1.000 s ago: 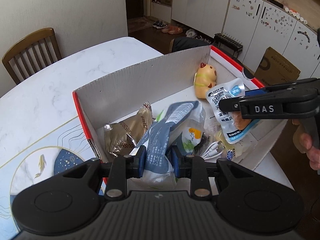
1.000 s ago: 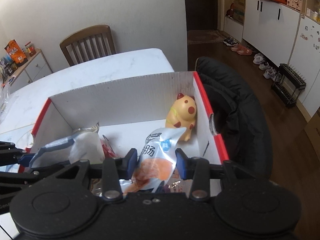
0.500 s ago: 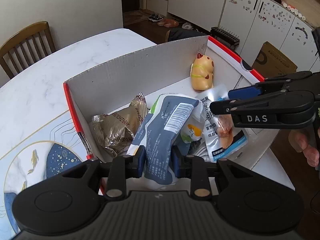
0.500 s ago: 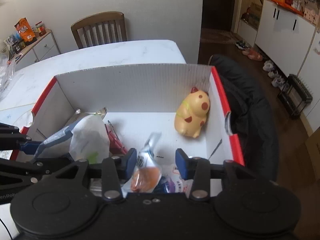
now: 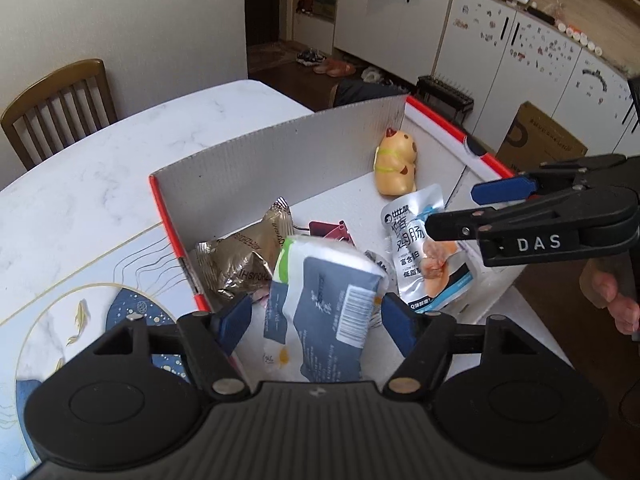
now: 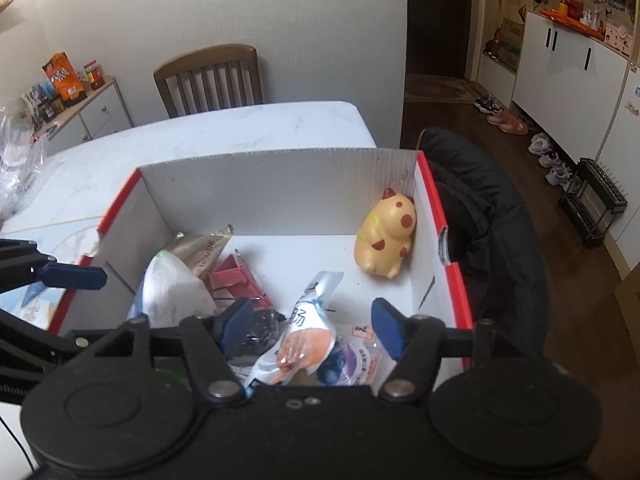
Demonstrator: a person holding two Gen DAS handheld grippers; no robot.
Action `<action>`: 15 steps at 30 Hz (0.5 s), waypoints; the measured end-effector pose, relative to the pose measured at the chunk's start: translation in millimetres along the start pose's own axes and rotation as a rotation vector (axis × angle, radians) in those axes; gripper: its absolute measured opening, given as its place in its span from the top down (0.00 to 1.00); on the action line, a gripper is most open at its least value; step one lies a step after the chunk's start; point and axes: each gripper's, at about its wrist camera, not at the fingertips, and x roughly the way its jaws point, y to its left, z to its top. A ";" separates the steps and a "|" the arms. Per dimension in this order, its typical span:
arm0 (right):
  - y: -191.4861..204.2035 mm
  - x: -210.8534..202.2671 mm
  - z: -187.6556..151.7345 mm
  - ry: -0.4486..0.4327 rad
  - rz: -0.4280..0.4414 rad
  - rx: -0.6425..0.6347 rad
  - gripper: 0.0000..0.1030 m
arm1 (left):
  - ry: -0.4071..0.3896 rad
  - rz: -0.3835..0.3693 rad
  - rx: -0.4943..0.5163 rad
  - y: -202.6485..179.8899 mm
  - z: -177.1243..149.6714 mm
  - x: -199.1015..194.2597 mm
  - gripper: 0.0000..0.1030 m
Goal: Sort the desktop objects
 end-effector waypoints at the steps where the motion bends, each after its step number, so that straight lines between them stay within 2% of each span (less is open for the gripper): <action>1: 0.9 -3.9 -0.4 -0.006 0.006 0.000 0.36 | -0.010 -0.005 -0.005 1.0 -1.1 -3.9 0.31; 5: 6.5 -21.1 -2.7 -0.041 0.017 -0.003 0.32 | -0.065 0.000 -0.024 4.8 -6.2 -21.3 0.31; 7: 10.0 -29.6 -3.5 -0.058 0.025 0.002 0.32 | -0.107 0.018 -0.026 5.2 -9.5 -31.4 0.31; 12: 19.5 -49.5 -8.7 -0.090 0.038 0.011 0.31 | -0.149 0.015 -0.034 7.8 -17.3 -50.3 0.31; 15: 27.2 -61.1 -12.6 -0.110 0.044 0.011 0.30 | -0.193 0.043 -0.040 9.2 -22.7 -62.8 0.31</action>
